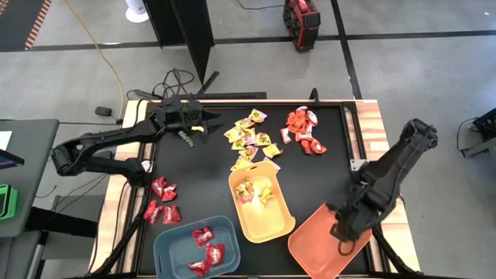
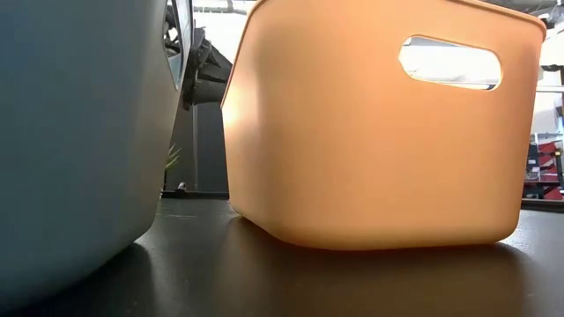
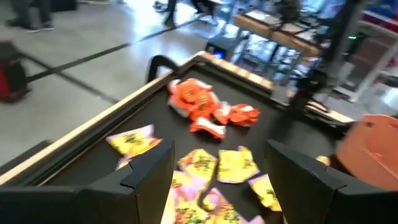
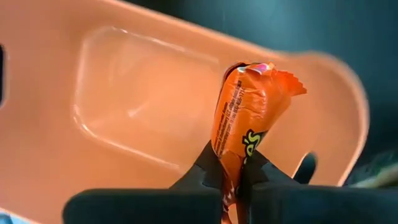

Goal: Sort candy
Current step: Put the orange chocolate into the orange bin, then put the red candy into the blue bin

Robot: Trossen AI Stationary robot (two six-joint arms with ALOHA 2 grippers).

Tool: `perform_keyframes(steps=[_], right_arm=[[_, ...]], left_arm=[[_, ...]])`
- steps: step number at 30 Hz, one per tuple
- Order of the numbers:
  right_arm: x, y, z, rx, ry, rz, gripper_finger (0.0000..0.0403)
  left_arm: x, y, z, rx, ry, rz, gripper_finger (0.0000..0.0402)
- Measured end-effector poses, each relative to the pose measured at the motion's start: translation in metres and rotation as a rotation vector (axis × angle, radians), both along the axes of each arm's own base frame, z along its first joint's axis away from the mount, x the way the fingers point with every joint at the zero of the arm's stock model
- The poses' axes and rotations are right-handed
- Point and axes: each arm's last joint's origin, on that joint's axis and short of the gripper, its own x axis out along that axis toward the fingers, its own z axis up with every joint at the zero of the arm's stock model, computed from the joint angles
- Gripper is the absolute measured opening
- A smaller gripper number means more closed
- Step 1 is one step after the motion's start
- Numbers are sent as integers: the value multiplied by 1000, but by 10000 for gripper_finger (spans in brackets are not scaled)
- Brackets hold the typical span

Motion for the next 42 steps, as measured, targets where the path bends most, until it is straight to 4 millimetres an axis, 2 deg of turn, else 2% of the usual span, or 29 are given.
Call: perform_keyframes(steps=[5,10,15,19,24,27,30,33,36,42], right_arm=[[-1,18,-16,-33,50,-96,73],[10,27,-32,-62,68,-104,159],[20,34,-40,-79,12,-4,255],[25,31,-33,-133,-120,76,289],[31,6,-9,-291,-331,164,291],[38,-18,7,-459,-447,212,291],[45,-45,22,-655,-507,224,291],[50,-70,34,-801,-515,225,291],[55,-90,44,-875,-515,208,291],[74,-117,55,-981,-514,216,291]], left_arm=[[0,-1,-4,-10,47,71,241],[2,-4,-2,-19,98,53,241],[5,-6,11,-13,174,37,241],[7,-12,26,0,272,2,241],[7,-26,41,71,456,60,241],[5,-33,46,97,545,84,241],[0,-37,42,84,639,59,241],[-8,-41,32,2,760,57,241],[-16,-44,22,-134,860,117,241],[-30,-57,10,-337,1038,150,229]])
